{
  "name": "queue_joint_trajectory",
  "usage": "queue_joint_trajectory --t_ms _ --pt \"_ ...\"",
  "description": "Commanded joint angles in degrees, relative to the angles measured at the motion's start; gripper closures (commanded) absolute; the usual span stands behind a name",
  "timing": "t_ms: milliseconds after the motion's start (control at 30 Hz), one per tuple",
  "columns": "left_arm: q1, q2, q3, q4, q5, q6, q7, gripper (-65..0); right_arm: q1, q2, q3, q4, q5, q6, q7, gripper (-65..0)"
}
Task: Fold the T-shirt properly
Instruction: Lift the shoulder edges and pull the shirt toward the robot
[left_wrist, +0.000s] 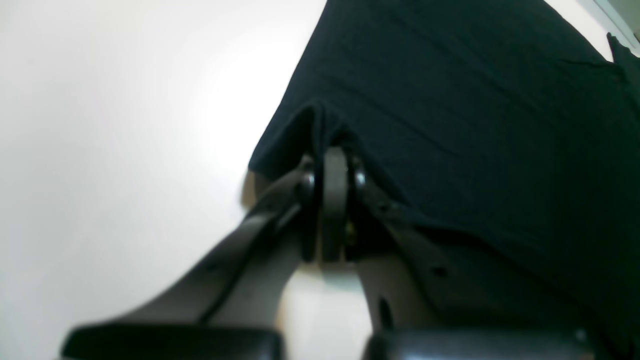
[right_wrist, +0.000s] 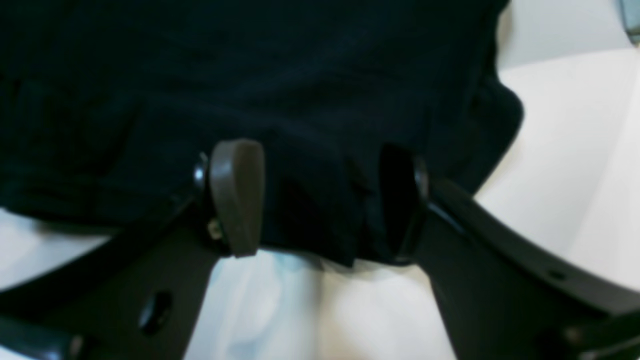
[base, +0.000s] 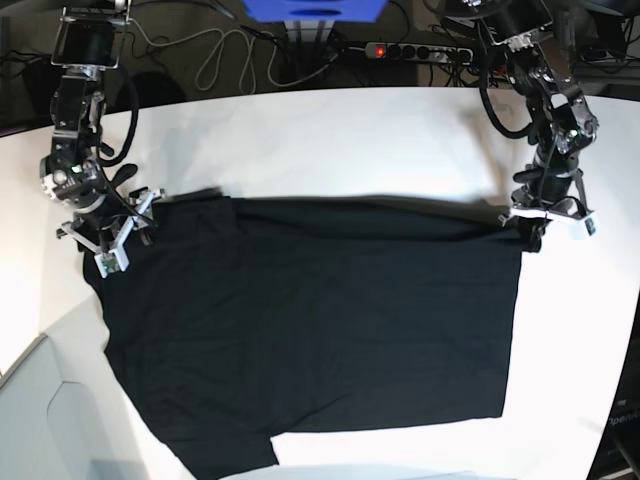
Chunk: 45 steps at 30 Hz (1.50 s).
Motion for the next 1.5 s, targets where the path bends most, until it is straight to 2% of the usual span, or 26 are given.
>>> queue_joint_trajectory --t_ms 0,133,200,267,400,867,1200,1467 --pt "-0.43 -0.70 -0.14 0.83 -0.55 -0.25 -1.29 0.0 1.61 0.78 0.59 -0.16 0.06 0.37 1.34 -35.5" --pt "-0.43 -0.70 -0.14 0.83 -0.55 -0.25 -1.29 0.0 2.04 0.95 0.59 -2.10 0.06 0.37 1.34 -34.7" --pt "-0.43 -0.70 -0.14 0.83 -0.55 -0.25 -1.29 0.0 2.04 0.95 0.59 -2.01 0.06 0.37 1.34 -31.5" --pt "-0.43 -0.70 -0.14 0.83 -0.55 -0.25 -1.21 0.0 2.04 0.95 0.59 -2.01 0.06 0.37 1.34 -24.3" --pt "-0.43 -0.70 -0.14 0.83 -0.55 -0.25 -1.21 0.0 1.96 0.95 0.68 -2.01 0.14 0.37 1.34 -0.4" --pt "-0.87 -0.70 -0.32 0.83 -0.55 -0.25 -1.56 0.0 2.66 0.95 0.51 7.66 0.14 0.37 1.25 -0.2" --pt "-2.28 -0.70 -0.14 0.83 -0.55 -0.25 -1.65 0.0 10.84 0.87 -2.31 5.73 0.06 0.37 0.98 -0.2" --pt "-3.95 -0.70 -0.14 0.83 -0.55 -0.25 -1.65 0.0 16.64 0.87 -3.89 -1.74 0.06 0.37 1.34 -0.2"
